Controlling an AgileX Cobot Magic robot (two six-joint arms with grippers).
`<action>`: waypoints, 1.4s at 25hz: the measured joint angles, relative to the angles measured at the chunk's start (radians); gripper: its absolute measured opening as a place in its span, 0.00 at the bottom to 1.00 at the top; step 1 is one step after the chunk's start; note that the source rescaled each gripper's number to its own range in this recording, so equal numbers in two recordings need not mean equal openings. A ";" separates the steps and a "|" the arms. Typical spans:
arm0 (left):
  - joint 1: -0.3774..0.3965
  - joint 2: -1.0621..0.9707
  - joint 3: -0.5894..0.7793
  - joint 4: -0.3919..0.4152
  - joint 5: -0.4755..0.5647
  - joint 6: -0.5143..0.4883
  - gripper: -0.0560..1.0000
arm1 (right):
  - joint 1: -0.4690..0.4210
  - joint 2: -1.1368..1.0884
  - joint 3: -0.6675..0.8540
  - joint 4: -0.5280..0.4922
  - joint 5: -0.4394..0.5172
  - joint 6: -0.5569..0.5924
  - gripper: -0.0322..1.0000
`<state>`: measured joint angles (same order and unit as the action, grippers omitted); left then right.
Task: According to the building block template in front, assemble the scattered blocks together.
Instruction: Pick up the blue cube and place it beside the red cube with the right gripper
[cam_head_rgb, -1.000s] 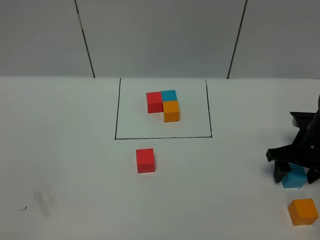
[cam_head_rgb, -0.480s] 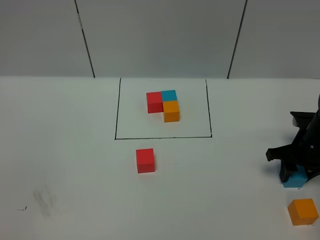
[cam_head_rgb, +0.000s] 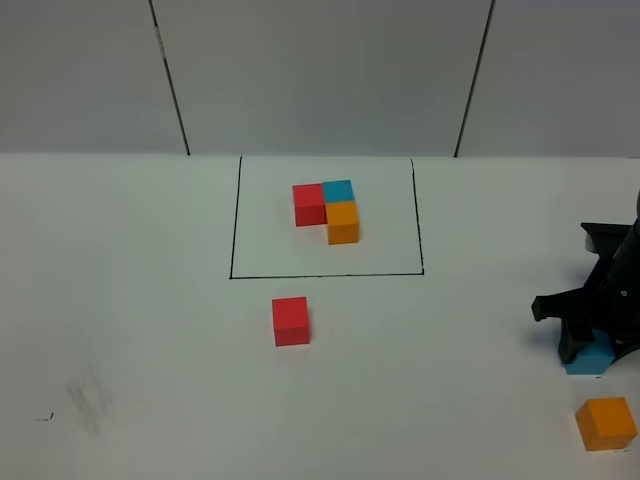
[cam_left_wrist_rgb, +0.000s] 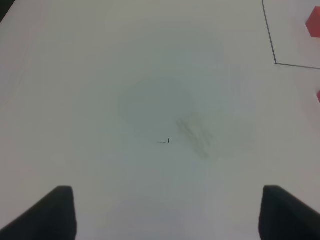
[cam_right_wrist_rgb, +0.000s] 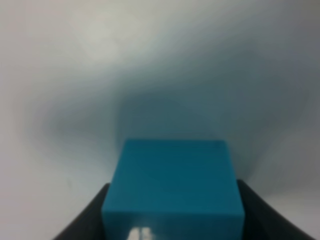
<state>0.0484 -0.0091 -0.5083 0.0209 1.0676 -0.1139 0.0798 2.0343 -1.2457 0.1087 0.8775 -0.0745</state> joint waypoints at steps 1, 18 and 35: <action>0.000 0.000 0.000 0.000 0.000 0.000 0.95 | 0.000 0.000 0.000 0.000 0.000 0.000 0.14; 0.000 0.000 0.000 0.000 0.000 0.000 0.95 | 0.040 -0.144 -0.097 -0.016 0.172 -0.045 0.14; 0.000 0.000 0.000 0.000 0.000 0.000 0.95 | 0.358 -0.149 -0.222 -0.015 0.221 -0.639 0.14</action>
<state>0.0484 -0.0091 -0.5083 0.0209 1.0676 -0.1139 0.4379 1.8854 -1.4681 0.0941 1.0981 -0.7138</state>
